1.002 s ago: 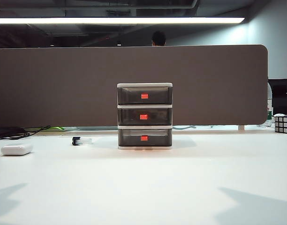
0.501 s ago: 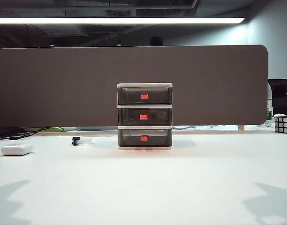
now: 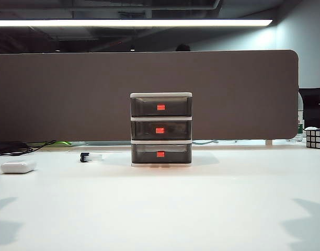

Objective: Open the second layer of the drawer on the table, pick up a pack of napkins on the table and put it in, and finally close the drawer.

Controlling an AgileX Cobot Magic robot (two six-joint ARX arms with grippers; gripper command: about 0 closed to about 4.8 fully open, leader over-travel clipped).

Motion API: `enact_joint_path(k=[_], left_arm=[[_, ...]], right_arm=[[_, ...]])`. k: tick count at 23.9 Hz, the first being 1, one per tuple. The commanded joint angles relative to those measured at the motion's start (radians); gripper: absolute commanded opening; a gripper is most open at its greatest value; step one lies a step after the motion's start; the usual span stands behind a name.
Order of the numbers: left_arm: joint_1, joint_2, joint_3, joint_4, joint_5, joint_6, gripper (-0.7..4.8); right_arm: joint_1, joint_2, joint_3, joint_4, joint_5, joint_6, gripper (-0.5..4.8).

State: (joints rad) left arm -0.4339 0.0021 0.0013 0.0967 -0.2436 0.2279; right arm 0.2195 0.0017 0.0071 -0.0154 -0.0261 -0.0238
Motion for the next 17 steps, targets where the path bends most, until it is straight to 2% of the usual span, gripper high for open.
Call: enact_joint_path(k=[1, 5, 7, 10, 17], left_arm=[[0.126, 0.0, 0.005, 0.051, 0.146, -0.019, -0.06], [0.317, 0.0, 0.006, 0.065, 0.262, -0.048, -0.06], [0.369, 0.0, 0.006, 0.068, 0.293, -0.085, -0.06], [0.38, 0.0, 0.006, 0.062, 0.293, -0.135, -0.06], [0.379, 0.0, 0.006, 0.046, 0.292, -0.132, -0.05]], right_arm=[[-0.077, -0.002, -0.006, 0.018, -0.023, -0.003, -0.04], [-0.178, -0.002, -0.006, 0.061, -0.086, -0.003, -0.04], [-0.198, -0.002, -0.006, 0.089, -0.106, -0.003, -0.04], [-0.202, -0.002, -0.006, 0.105, -0.111, 0.002, -0.04], [-0.202, -0.002, -0.006, 0.101, -0.106, 0.024, -0.01]])
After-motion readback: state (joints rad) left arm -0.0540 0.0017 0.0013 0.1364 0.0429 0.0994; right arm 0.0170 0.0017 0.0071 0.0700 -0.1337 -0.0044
